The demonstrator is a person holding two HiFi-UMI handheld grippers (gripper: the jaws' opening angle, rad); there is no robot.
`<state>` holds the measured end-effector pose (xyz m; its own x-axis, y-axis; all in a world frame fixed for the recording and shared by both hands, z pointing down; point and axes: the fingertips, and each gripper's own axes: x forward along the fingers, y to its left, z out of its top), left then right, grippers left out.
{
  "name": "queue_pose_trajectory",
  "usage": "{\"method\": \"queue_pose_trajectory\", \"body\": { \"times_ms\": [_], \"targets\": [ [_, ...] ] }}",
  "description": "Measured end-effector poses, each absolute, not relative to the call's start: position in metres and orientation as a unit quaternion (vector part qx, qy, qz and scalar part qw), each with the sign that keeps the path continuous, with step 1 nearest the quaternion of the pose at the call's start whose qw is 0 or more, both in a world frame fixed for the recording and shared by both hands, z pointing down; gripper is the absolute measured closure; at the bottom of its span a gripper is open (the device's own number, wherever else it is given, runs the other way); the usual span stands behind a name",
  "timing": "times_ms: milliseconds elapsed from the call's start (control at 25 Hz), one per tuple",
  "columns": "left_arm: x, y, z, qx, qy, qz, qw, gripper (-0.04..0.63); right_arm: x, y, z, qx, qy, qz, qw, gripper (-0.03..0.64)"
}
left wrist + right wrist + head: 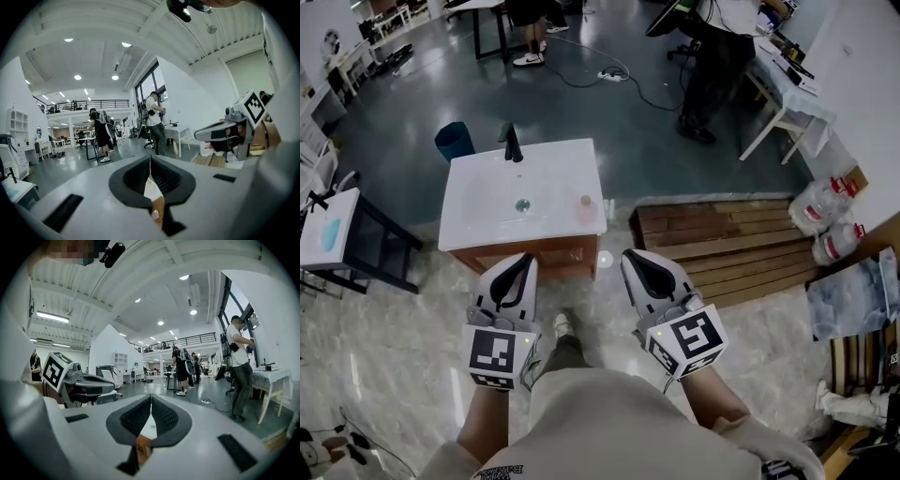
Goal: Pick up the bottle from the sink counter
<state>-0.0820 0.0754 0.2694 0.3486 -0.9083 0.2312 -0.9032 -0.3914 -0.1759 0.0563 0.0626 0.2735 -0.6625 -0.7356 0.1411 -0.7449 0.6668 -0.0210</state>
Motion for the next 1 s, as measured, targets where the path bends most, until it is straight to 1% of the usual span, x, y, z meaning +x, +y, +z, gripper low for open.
{"method": "queue_pose_trajectory", "body": {
  "times_ms": [480,720,1000],
  "targets": [
    [-0.158,-0.080,0.272,-0.844,0.512,-0.162,0.003,0.584,-0.024,-0.090,0.278,0.438,-0.895,0.049,0.072,0.620],
    [-0.175,-0.136,0.275,-0.854,0.494,-0.164,0.004,0.584,-0.048,-0.143,0.283,0.437,-0.893,0.043,0.099,0.620],
    [-0.174,-0.168,0.270,-0.864,0.480,-0.153,0.007,0.584,-0.049,-0.175,0.285,0.453,-0.886,0.040,0.086,0.620]
  ]
}}
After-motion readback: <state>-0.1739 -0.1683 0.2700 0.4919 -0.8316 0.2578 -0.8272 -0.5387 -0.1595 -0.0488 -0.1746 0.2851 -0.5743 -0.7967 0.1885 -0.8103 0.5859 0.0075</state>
